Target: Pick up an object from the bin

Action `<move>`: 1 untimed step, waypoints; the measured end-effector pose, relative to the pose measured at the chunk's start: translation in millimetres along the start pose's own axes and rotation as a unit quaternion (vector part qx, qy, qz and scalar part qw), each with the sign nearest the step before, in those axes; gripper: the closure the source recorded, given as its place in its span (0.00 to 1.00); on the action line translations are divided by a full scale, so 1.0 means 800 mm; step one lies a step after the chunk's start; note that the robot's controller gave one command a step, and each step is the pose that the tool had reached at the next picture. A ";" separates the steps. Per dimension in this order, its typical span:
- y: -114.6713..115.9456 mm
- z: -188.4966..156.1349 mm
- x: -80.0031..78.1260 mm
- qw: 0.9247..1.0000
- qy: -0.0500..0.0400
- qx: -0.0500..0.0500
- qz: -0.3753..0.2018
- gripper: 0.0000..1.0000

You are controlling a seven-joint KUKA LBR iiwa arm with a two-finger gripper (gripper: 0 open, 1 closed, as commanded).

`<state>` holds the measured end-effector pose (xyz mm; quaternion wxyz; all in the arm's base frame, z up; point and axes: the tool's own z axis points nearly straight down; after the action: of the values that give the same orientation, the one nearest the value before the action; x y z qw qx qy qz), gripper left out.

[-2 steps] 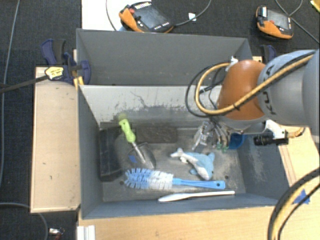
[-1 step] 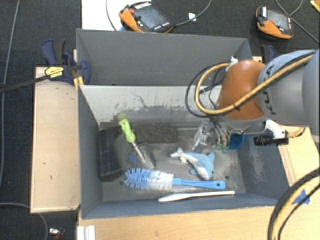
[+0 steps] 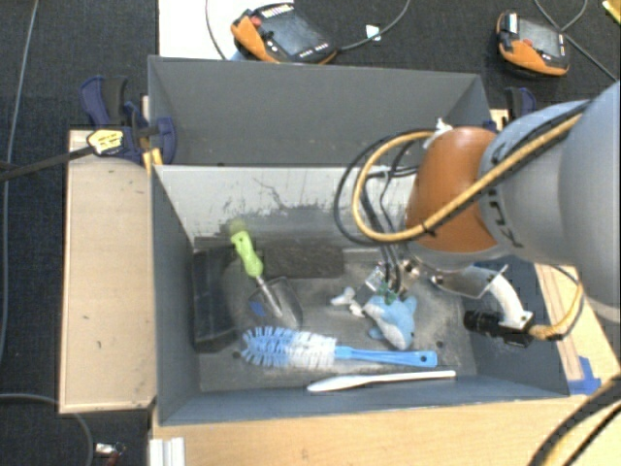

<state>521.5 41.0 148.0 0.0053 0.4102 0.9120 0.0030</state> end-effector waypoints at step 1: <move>0.000 0.004 -0.029 0.984 -0.002 -0.001 -0.176 1.00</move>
Offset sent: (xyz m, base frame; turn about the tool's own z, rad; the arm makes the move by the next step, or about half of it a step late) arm -0.0026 0.0128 0.1084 0.3810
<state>537.1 24.0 145.1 0.0082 0.2433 0.9699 0.0019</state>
